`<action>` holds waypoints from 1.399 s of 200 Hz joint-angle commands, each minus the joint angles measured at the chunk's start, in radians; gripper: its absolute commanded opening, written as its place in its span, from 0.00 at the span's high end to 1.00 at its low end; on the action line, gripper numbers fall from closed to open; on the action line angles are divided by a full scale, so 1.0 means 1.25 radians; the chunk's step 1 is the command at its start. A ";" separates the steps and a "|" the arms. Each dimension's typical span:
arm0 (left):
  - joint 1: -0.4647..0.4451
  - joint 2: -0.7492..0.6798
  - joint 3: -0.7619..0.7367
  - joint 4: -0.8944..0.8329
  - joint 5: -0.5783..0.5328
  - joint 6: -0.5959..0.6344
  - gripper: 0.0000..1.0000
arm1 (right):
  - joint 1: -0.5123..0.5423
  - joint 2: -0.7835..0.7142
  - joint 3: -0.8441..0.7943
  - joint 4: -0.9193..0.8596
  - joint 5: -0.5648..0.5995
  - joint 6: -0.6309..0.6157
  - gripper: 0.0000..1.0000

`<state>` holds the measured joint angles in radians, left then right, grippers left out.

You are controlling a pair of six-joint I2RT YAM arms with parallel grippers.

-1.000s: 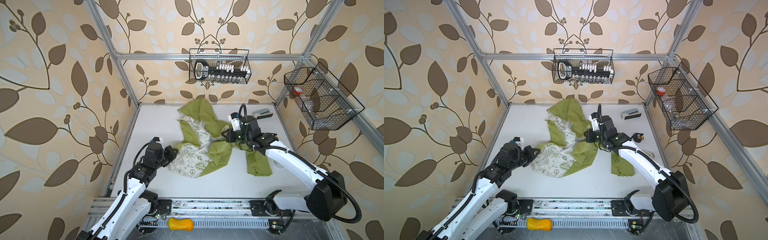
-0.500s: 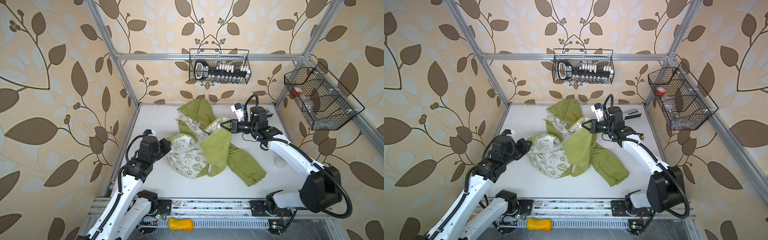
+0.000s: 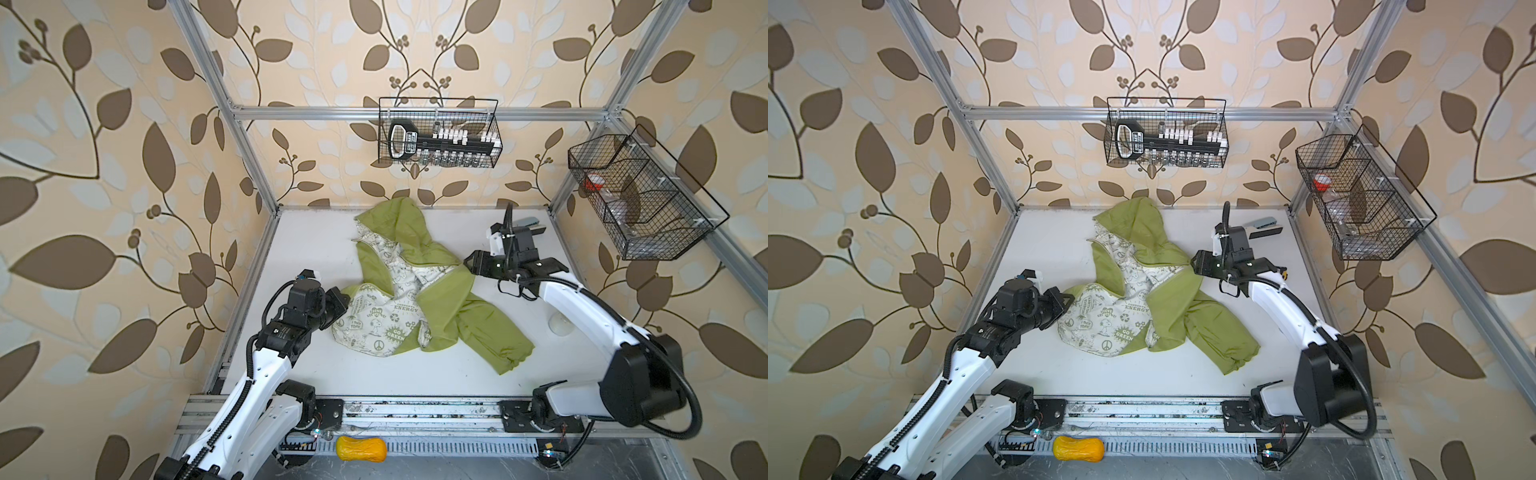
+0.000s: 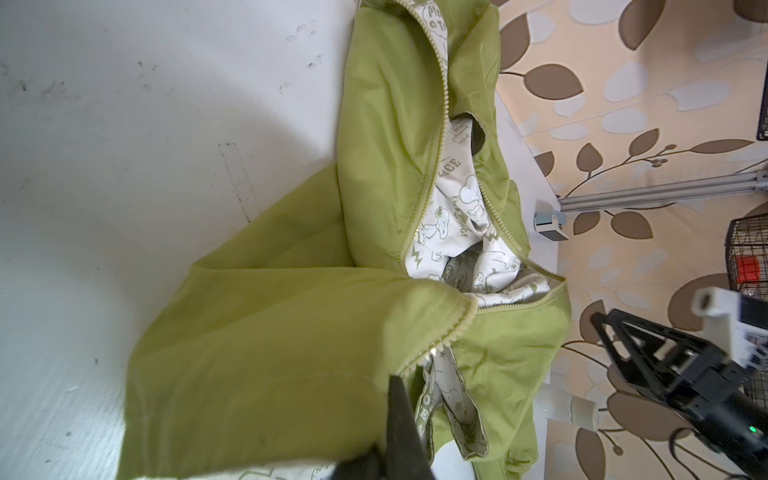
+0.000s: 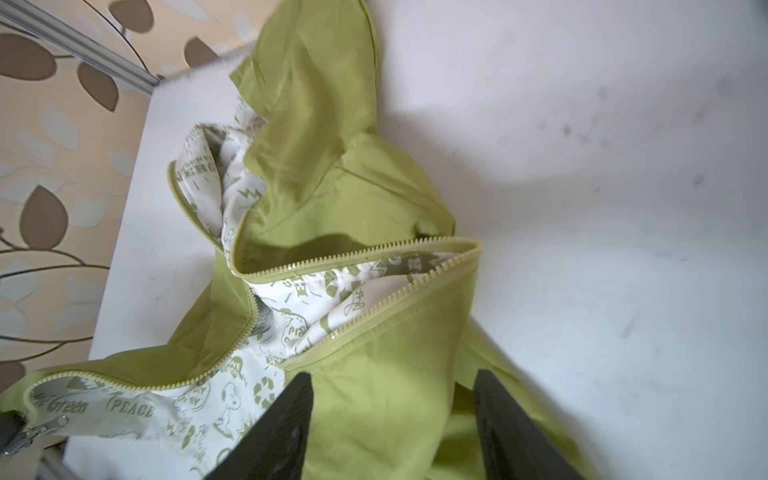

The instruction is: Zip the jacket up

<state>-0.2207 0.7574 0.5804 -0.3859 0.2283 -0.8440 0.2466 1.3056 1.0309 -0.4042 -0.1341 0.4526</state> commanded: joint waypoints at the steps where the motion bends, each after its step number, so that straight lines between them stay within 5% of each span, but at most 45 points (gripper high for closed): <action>1: 0.008 -0.009 -0.014 0.049 0.029 -0.009 1.00 | 0.004 -0.078 -0.045 -0.039 0.095 0.027 0.29; 30: 0.008 0.001 -0.018 0.060 0.031 -0.005 1.00 | 0.139 -0.144 -0.086 -0.006 0.103 0.113 0.31; 77: 0.008 -0.012 -0.029 0.043 0.004 -0.002 1.00 | 0.532 -0.071 -0.115 0.182 0.277 0.384 0.36; 104: 0.008 -0.034 -0.041 0.025 -0.002 -0.001 1.00 | 0.626 -0.011 -0.169 0.371 0.326 0.536 0.35; 141: 0.008 -0.059 -0.053 0.011 -0.002 -0.004 1.00 | 0.640 0.072 -0.292 0.626 0.368 0.734 0.38; 227: 0.008 -0.061 -0.054 0.009 0.008 0.001 1.00 | 0.550 0.142 -0.403 0.720 0.378 0.861 0.33; 280: 0.008 -0.044 -0.050 0.026 0.022 0.003 1.00 | 0.559 0.144 -0.419 0.736 0.352 0.829 0.33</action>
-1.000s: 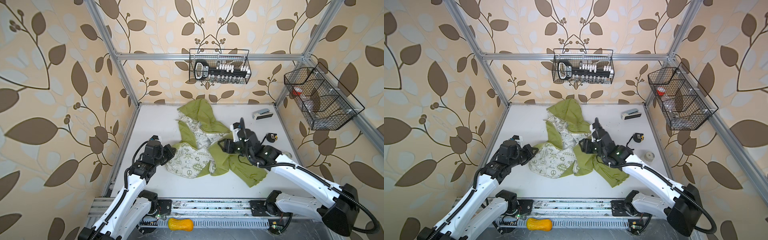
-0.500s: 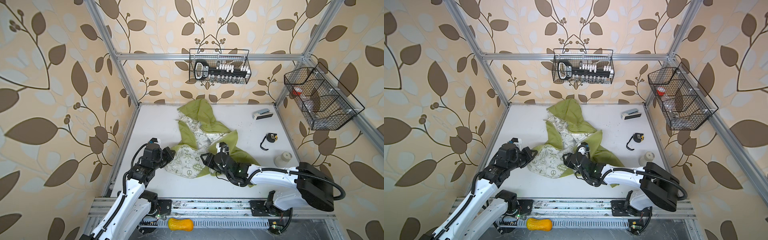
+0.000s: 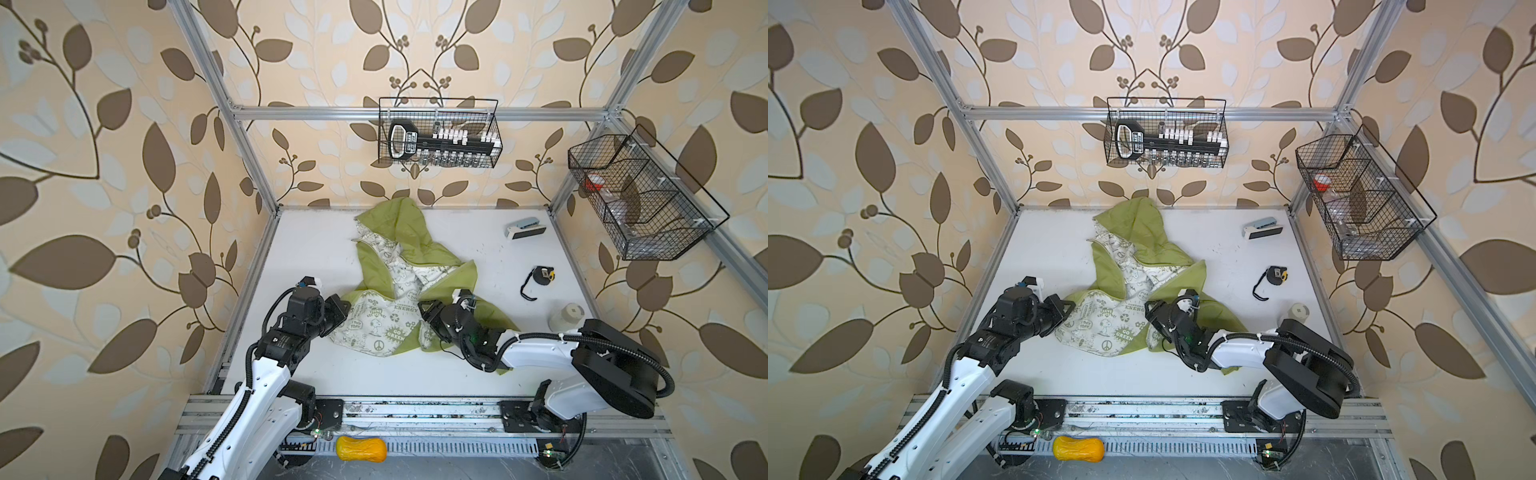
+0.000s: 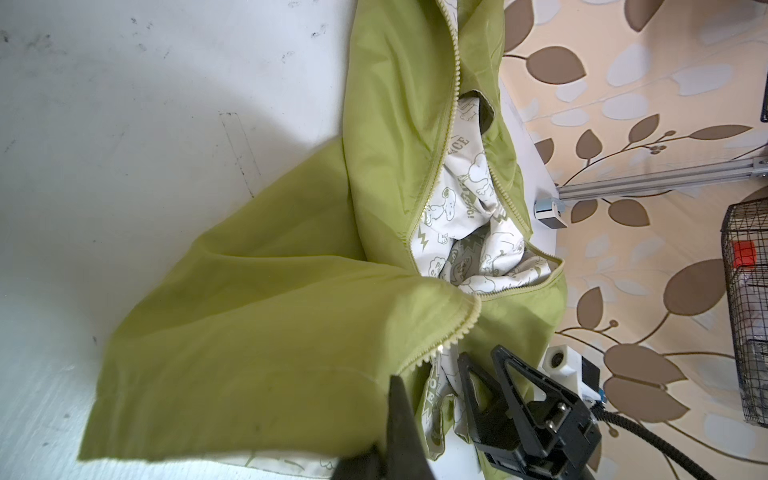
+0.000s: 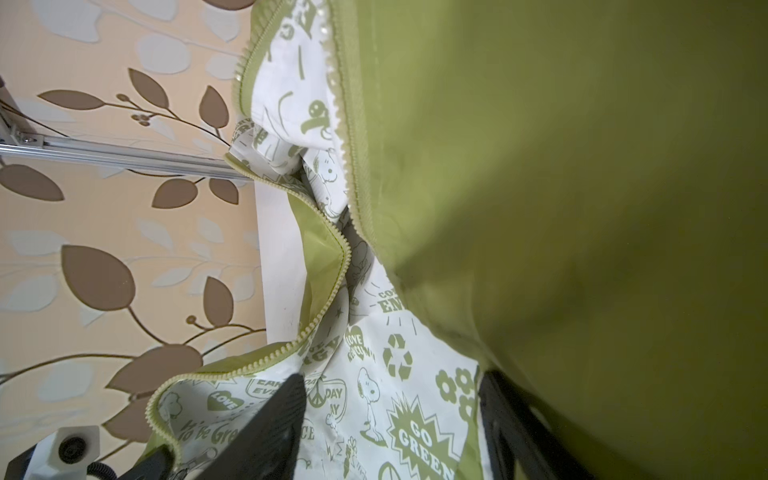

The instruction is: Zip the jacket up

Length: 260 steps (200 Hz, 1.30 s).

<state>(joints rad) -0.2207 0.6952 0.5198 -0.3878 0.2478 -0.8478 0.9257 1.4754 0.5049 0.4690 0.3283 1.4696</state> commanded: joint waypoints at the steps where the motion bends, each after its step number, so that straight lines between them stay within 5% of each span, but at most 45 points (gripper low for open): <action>1: 0.008 0.006 -0.002 0.029 0.007 0.007 1.00 | 0.016 0.009 0.002 0.038 -0.018 0.014 0.33; 113: 0.008 -0.012 0.008 0.012 0.021 0.009 1.00 | 0.058 0.178 0.012 0.279 -0.028 0.101 0.28; 260: 0.008 0.005 0.020 0.013 0.018 0.014 1.00 | -0.146 -0.117 -0.176 0.108 -0.007 -0.017 0.38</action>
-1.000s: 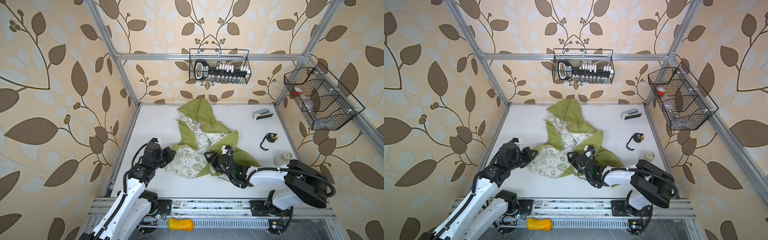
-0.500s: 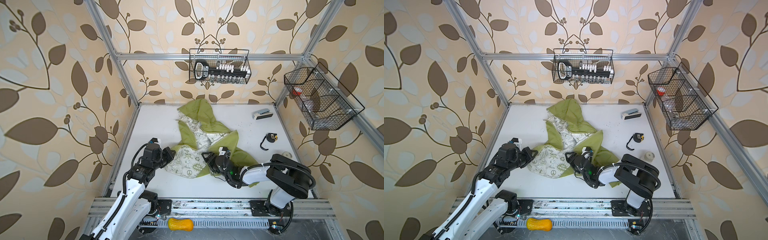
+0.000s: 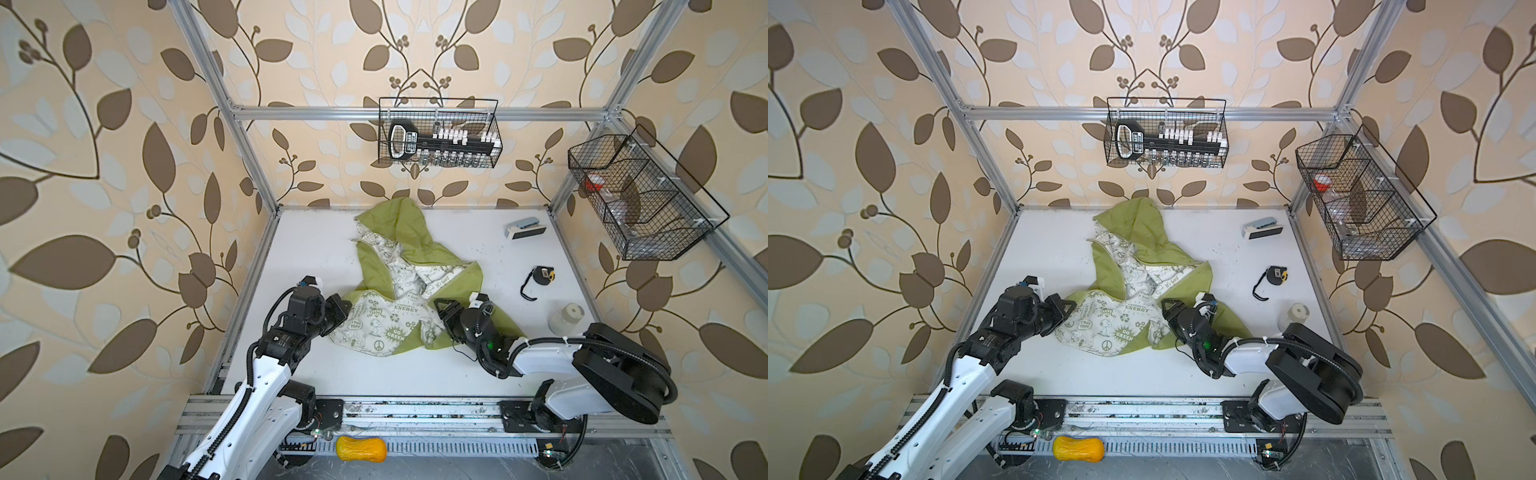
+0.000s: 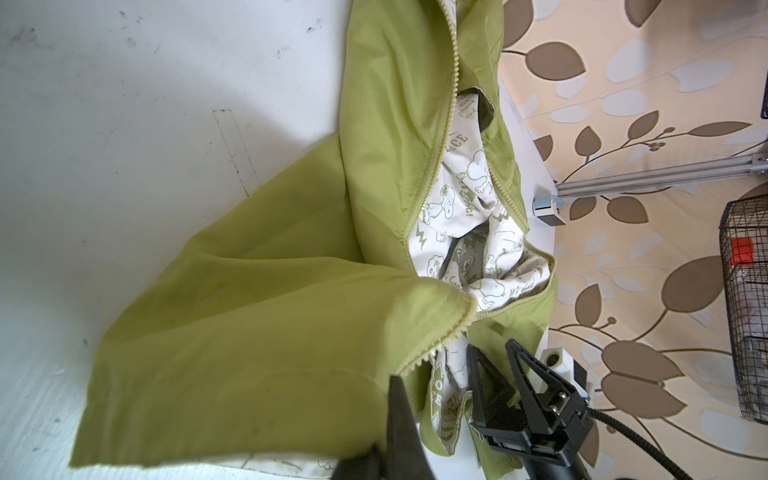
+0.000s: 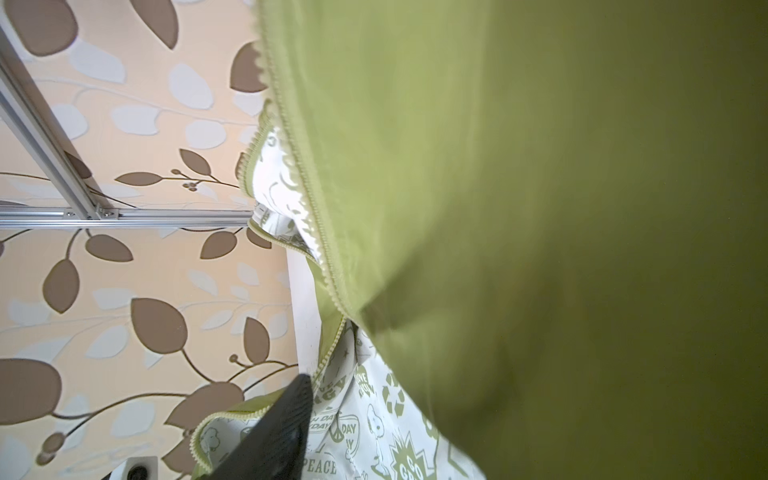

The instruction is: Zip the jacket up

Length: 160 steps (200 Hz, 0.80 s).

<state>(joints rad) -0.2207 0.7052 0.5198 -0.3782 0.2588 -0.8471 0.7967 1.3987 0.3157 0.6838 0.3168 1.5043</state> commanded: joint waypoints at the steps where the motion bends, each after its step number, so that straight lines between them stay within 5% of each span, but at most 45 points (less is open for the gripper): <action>1: 0.008 -0.004 0.020 0.006 0.009 0.013 1.00 | -0.048 -0.059 -0.024 -0.067 0.001 -0.047 0.38; 57: 0.008 0.002 0.018 0.011 0.006 0.008 1.00 | -0.172 -0.218 -0.008 -0.272 -0.041 -0.173 0.37; 106: 0.008 0.008 0.017 0.018 0.001 0.002 1.00 | -0.044 -0.292 0.066 -0.365 0.036 -0.201 0.37; 160: 0.008 0.010 0.017 0.019 0.012 0.005 1.00 | -0.018 -0.217 0.058 -0.253 0.011 -0.134 0.27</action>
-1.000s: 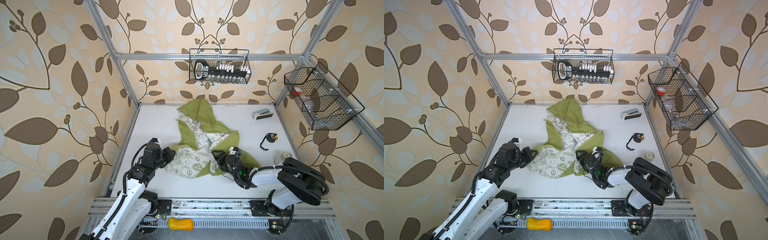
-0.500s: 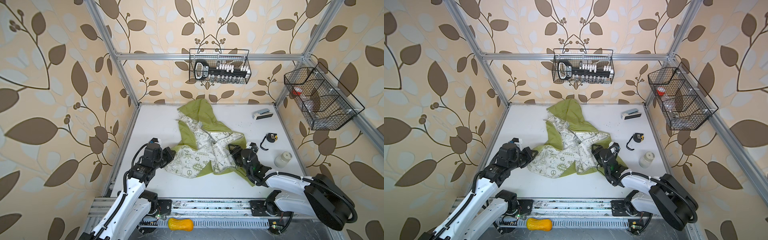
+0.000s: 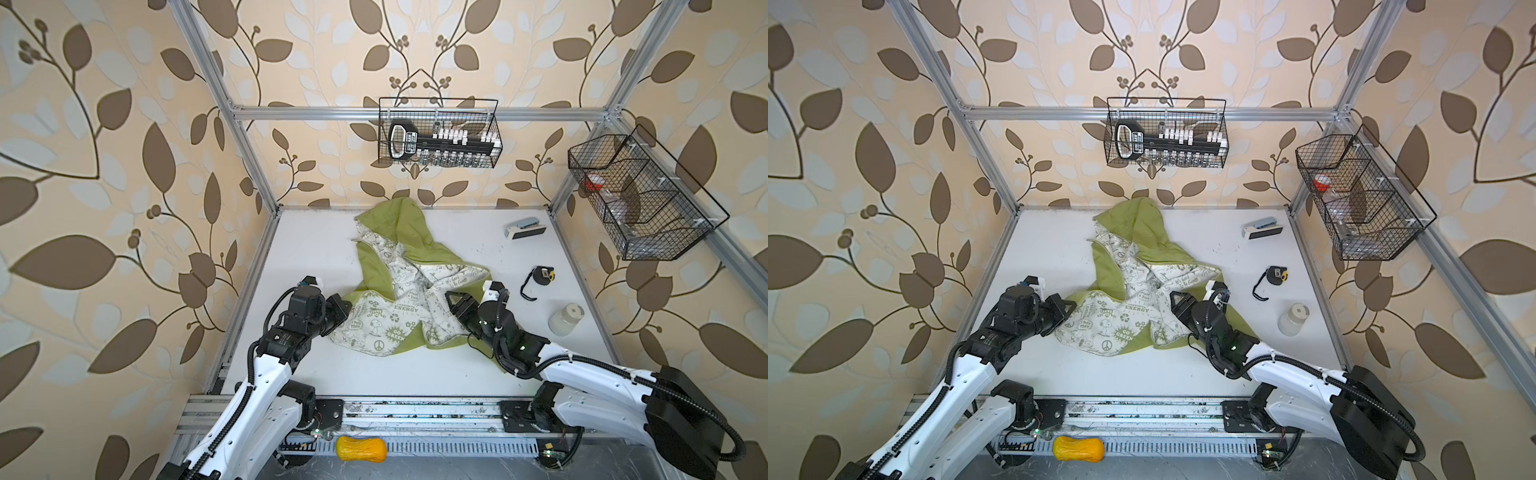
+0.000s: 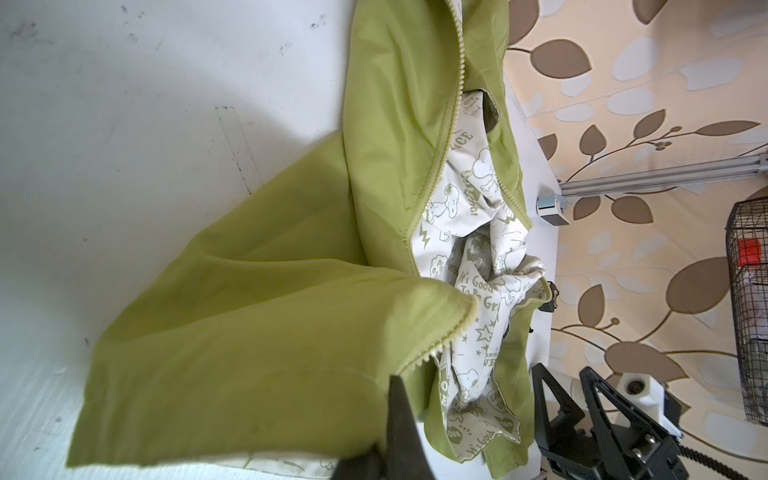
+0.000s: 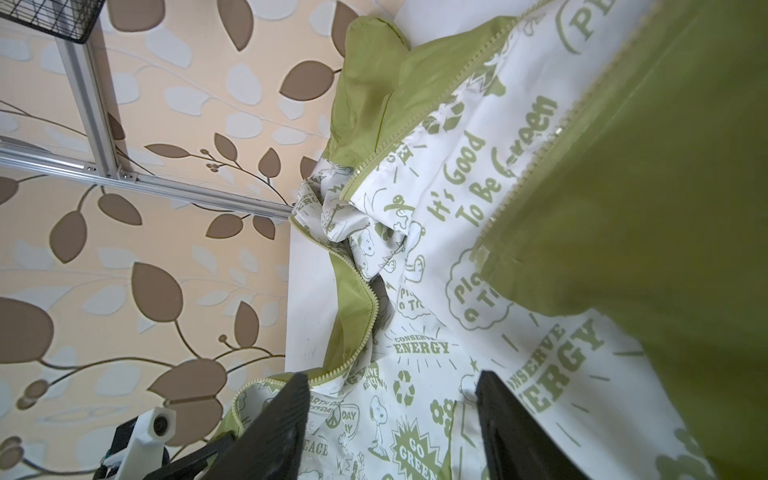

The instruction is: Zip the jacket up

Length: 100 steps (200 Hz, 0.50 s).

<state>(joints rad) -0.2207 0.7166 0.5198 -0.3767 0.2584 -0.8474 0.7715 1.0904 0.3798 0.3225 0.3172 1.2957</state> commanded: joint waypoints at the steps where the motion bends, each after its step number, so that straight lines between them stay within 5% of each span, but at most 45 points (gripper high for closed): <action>1: 0.008 0.001 0.017 0.018 0.013 0.005 1.00 | 0.003 0.032 0.007 0.037 0.010 0.032 0.26; 13: 0.008 0.002 0.015 0.017 0.013 0.006 1.00 | 0.010 0.041 0.018 0.045 0.014 0.011 0.16; 20: 0.008 0.002 0.016 0.016 0.013 0.007 1.00 | 0.016 0.047 0.031 0.037 0.019 -0.012 0.00; 61: 0.008 0.005 0.018 0.016 0.014 0.010 1.00 | -0.035 0.098 0.082 -0.017 -0.046 -0.082 0.00; 100: 0.008 0.010 0.019 0.021 0.012 0.010 1.00 | 0.024 0.000 0.025 -0.013 0.163 -0.099 0.00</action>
<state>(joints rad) -0.2207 0.7265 0.5198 -0.3759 0.2588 -0.8471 0.7521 1.1683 0.4553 0.3069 0.3511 1.2076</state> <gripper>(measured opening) 0.045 0.998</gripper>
